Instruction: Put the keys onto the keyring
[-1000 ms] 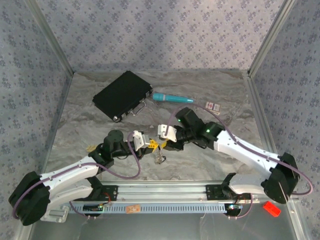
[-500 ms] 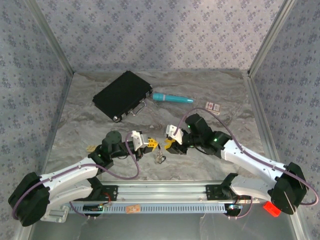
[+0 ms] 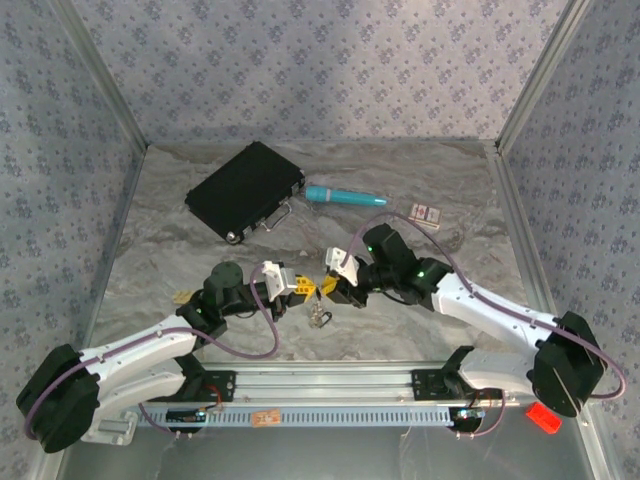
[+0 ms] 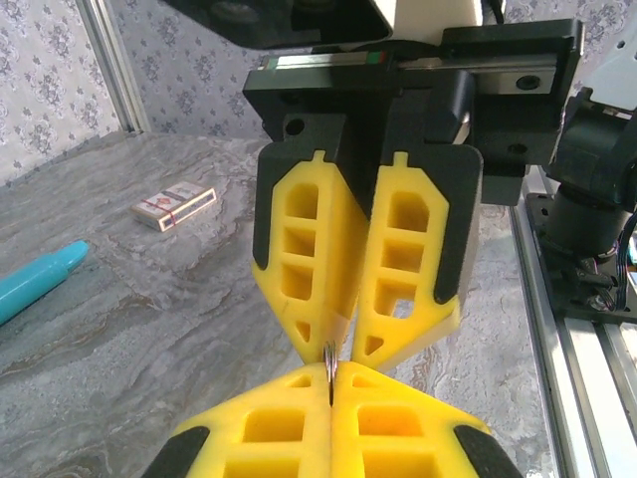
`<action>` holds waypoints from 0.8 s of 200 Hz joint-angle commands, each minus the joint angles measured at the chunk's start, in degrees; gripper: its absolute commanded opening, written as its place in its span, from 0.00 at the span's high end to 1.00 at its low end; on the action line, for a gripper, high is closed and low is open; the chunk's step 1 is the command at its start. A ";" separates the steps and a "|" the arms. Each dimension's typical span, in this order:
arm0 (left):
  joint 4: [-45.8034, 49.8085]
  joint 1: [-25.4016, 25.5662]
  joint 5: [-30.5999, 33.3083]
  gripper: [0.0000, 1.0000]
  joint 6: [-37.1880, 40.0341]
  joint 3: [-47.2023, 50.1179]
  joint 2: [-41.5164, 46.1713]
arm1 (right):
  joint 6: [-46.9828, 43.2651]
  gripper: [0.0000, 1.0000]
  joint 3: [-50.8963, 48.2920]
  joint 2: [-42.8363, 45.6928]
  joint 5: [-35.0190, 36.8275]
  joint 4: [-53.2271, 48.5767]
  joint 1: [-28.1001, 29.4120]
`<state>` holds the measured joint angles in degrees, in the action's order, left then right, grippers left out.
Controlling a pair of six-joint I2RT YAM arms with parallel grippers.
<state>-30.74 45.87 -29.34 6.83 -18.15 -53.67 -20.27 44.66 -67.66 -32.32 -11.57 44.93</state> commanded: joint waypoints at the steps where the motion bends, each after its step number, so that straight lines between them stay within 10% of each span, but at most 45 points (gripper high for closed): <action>1: -3.82 0.19 -2.12 1.00 -0.34 0.05 0.87 | 0.19 0.87 2.24 -0.95 -1.74 0.58 0.16; 71: -4.34 0.19 -2.35 1.00 -0.41 -0.13 0.98 | -1.17 0.94 3.50 -3.90 -2.68 -1.57 0.72; 160: -4.52 0.26 -1.80 1.00 -0.46 0.16 0.47 | -0.51 0.67 -1.06 4.26 3.38 -2.24 -0.68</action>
<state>-31.75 45.87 -30.02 6.81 -18.13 -53.67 -21.37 45.87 -65.21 -31.38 -12.58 44.49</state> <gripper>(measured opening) 0.043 0.321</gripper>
